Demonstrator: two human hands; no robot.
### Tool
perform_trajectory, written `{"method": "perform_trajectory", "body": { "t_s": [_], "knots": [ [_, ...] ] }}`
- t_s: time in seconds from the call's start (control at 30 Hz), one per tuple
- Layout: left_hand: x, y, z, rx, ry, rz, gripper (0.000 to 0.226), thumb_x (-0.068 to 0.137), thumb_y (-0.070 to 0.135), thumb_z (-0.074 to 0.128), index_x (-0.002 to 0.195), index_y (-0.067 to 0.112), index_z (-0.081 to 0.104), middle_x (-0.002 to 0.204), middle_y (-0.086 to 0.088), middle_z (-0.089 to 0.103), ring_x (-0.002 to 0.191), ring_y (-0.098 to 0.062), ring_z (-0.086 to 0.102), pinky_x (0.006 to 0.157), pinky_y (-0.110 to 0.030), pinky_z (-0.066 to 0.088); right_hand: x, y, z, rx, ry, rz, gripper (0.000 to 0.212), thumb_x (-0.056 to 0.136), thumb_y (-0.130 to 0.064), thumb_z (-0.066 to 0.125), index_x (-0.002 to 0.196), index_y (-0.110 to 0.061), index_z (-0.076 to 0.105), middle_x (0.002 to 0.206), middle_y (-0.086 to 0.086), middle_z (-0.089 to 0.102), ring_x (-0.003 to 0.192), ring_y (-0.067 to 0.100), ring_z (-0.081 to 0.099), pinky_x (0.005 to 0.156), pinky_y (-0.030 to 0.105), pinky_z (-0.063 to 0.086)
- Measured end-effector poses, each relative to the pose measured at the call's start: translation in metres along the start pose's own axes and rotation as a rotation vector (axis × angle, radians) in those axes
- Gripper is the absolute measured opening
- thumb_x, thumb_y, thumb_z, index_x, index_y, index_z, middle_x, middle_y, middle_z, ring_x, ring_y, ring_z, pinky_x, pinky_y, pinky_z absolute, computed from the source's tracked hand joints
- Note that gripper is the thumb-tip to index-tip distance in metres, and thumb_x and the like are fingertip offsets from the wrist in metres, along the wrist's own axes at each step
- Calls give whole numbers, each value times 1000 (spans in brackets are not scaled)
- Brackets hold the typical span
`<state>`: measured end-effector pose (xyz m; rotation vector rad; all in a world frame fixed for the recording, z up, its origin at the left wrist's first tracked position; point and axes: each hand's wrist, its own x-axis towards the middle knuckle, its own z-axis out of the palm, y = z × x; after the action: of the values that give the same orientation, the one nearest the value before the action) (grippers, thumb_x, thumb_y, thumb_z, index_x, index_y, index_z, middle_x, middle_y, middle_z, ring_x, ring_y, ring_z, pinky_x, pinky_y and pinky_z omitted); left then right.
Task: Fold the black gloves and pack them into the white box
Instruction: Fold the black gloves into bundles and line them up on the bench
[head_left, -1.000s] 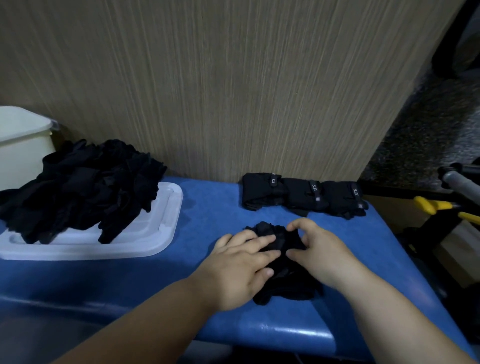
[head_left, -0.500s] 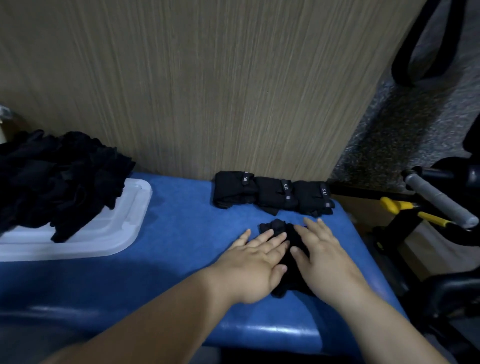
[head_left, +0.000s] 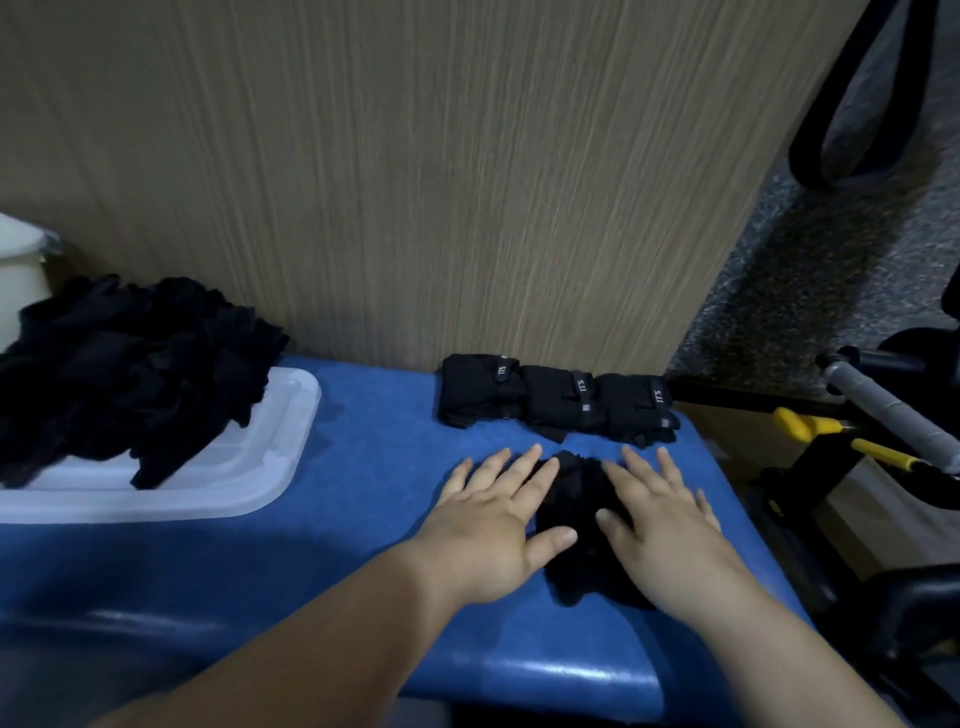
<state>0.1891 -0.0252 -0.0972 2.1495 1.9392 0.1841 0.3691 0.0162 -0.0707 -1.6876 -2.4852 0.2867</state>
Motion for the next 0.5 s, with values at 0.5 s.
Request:
{"method": "perform_trajectory", "body": {
  "t_s": [0.5],
  "knots": [
    [-90, -128, -58, 39, 525, -452, 43, 93, 43, 47, 132, 25, 45, 132, 8, 46, 126, -19, 32, 101, -32, 24, 26, -148, 40, 541, 80, -368, 20, 95, -19, 55, 107, -27, 68, 103, -14, 62, 93, 2, 56, 83, 6, 39]
  ]
}}
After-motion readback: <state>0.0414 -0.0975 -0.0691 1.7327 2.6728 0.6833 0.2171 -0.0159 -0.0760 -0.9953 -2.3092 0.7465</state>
